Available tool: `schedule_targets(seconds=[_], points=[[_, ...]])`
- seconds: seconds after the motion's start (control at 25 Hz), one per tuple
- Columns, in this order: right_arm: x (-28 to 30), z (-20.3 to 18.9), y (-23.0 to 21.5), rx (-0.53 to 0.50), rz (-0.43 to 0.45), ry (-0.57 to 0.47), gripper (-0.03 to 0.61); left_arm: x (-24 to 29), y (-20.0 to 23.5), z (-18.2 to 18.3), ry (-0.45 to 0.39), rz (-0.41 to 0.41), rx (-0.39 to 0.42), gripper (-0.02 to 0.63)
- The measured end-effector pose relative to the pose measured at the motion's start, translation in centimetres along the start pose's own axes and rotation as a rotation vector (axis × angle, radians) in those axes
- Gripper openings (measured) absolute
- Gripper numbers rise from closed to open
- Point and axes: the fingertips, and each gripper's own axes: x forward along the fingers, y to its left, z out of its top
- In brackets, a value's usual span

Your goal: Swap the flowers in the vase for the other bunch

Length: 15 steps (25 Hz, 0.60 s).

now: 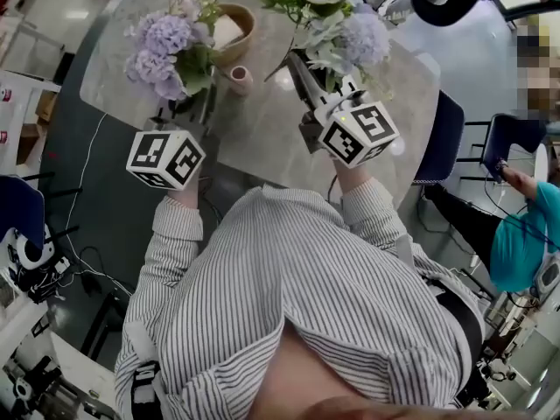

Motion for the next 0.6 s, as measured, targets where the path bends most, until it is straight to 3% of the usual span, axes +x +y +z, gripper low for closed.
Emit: schedule_targets(seconds=[0.36,0.6], points=[[-2.7,-4.0,-1.0,0.052,-0.048,0.073,0.035,1.4,0.6,1.4,-0.018,-0.013,0.037,0.049],[-3.3,-5.3,-2.5,0.063,-0.048,0.098,0.035,3.3,1.1,0.7,0.013,-0.009,0.067,0.049]])
